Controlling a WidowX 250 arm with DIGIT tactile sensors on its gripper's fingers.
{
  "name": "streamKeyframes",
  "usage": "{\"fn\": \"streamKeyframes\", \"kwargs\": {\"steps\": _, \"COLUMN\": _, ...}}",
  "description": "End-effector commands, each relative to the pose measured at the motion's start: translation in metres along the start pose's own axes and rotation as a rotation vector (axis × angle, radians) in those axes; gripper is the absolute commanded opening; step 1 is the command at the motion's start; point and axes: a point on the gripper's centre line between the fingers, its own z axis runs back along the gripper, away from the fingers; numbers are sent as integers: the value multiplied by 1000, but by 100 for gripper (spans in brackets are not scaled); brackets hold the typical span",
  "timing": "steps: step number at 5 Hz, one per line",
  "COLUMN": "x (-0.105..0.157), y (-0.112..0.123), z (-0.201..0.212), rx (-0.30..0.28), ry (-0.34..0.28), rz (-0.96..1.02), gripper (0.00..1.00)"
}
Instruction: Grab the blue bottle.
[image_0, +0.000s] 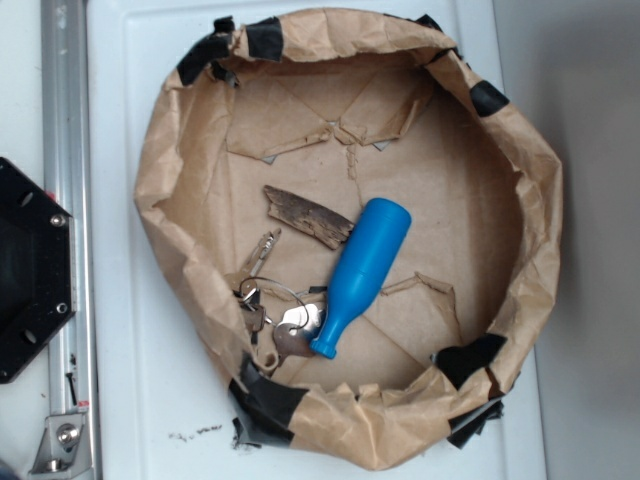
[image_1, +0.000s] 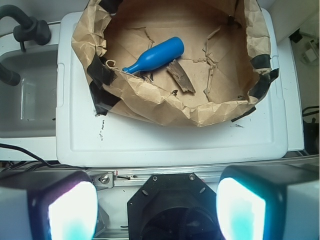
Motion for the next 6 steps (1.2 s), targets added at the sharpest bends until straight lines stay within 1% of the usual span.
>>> {"fn": "streamKeyframes", "kwargs": {"steps": 1, "x": 0, "y": 0, "z": 0, "rx": 0, "ry": 0, "rz": 0, "gripper": 100}}
{"fn": "streamKeyframes", "kwargs": {"steps": 2, "x": 44, "y": 17, "z": -29, "rx": 96, "ry": -29, "rz": 210, "gripper": 100}}
{"fn": "streamKeyframes", "kwargs": {"steps": 3, "x": 83, "y": 30, "z": -54, "rx": 46, "ry": -73, "rz": 326, "gripper": 100}}
{"fn": "streamKeyframes", "kwargs": {"steps": 4, "x": 102, "y": 45, "z": -80, "rx": 22, "ry": -102, "rz": 447, "gripper": 100}}
{"fn": "streamKeyframes", "kwargs": {"steps": 5, "x": 120, "y": 52, "z": -128, "rx": -55, "ry": -124, "rz": 509, "gripper": 100}}
{"fn": "streamKeyframes", "kwargs": {"steps": 6, "x": 131, "y": 38, "z": -156, "rx": -67, "ry": -89, "rz": 446, "gripper": 100}}
